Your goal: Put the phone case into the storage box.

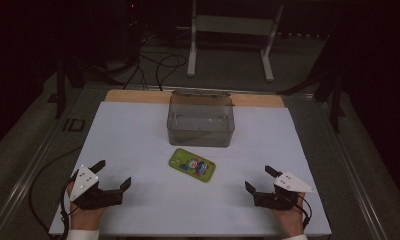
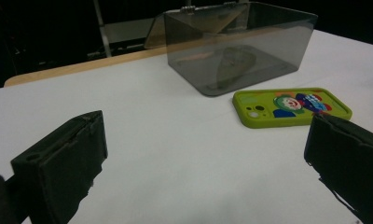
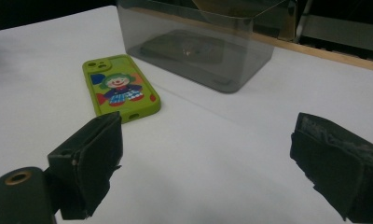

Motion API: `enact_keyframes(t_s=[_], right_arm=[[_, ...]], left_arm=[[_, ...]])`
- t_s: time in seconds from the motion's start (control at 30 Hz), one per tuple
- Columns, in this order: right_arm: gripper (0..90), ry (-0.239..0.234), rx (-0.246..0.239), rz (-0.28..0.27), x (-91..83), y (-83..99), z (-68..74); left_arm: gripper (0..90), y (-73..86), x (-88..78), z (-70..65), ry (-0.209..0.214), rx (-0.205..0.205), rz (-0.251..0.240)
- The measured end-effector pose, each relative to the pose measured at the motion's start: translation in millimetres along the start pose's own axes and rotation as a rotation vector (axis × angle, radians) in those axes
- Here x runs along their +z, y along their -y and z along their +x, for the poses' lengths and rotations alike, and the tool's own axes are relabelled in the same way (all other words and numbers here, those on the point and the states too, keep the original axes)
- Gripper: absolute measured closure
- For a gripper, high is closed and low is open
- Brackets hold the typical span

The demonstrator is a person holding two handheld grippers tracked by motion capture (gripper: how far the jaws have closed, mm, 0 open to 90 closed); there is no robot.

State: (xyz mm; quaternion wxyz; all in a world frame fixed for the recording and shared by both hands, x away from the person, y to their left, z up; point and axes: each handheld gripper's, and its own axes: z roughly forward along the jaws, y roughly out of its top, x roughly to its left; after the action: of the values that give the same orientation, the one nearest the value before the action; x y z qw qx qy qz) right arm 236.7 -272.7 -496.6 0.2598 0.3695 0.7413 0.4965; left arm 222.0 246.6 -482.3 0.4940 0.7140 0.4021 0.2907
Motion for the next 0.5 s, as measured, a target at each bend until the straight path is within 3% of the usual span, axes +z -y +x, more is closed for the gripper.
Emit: enact_keyframes(t_s=[0.5], right_arm=[[9.3,0.001,0.006,-0.001,2.2,0.6,-1.1]], left_arm=[[0.0,-2.2,2.2,-1.2,-0.004,0.002,0.006]])
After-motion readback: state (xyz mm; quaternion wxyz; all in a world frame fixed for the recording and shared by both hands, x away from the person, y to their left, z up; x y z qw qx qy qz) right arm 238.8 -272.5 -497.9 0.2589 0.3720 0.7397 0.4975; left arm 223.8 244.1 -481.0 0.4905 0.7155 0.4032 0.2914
